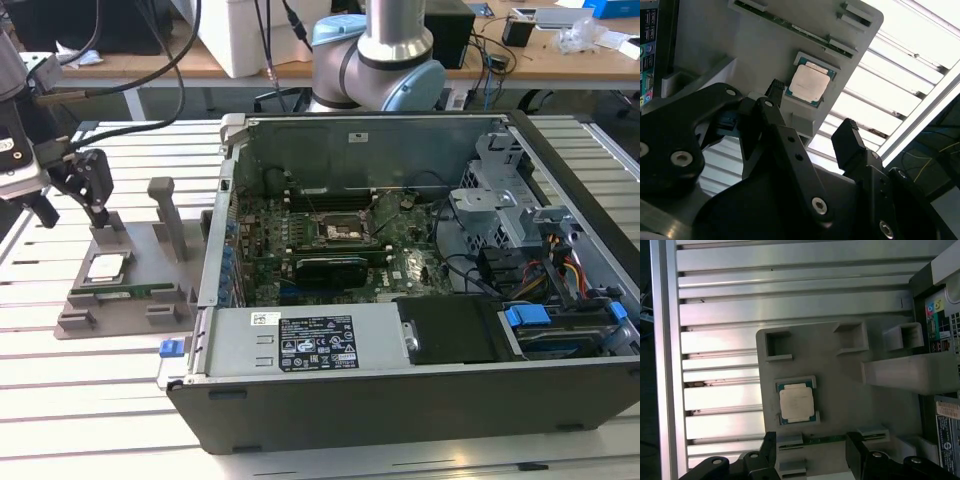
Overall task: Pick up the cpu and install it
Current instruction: 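Pick up the cpu and move it towards the insertion slot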
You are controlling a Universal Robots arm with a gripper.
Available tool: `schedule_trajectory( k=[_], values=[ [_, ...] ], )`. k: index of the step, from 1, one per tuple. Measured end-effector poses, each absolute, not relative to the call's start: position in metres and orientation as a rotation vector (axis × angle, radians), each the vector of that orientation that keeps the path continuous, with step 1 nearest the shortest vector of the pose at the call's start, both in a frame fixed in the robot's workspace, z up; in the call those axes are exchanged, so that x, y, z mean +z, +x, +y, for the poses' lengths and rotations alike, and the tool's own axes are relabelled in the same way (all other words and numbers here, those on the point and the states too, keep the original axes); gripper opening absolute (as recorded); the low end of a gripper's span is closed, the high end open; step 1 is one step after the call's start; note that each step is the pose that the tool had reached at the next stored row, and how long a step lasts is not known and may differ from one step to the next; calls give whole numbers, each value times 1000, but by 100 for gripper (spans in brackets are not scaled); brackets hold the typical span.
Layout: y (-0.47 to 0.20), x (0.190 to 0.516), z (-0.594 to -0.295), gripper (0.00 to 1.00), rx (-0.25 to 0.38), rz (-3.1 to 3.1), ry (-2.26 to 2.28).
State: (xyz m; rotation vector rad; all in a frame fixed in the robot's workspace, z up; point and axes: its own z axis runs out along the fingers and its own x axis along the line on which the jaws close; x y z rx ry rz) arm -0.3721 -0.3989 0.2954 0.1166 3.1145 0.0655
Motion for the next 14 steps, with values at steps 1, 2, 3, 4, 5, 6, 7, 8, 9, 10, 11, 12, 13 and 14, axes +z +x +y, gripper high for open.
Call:
schedule_trajectory(
  k=[1, 2, 3, 4, 5, 6, 7, 8, 9, 10, 11, 12, 13, 14],
  values=[
    [-372, 294, -399, 66, 65, 3114, 117],
    [-372, 293, -399, 66, 65, 3114, 116],
    [-372, 292, -399, 66, 65, 3114, 117],
    [-372, 291, -399, 66, 65, 3114, 117],
    [-372, 290, -399, 66, 65, 3114, 117],
    [-372, 289, -399, 66, 65, 3114, 117],
    [-372, 287, -399, 66, 65, 3114, 117],
    [-372, 286, -399, 66, 65, 3114, 117],
    [-372, 283, -399, 66, 65, 3115, 117],
    [-372, 279, -399, 66, 65, 3114, 117],
    [-372, 278, -399, 66, 65, 3114, 117],
    [-372, 276, -399, 66, 65, 3114, 117],
    [-372, 273, -399, 66, 65, 3114, 117],
    [-372, 271, -399, 66, 64, 3114, 116]
  ],
)
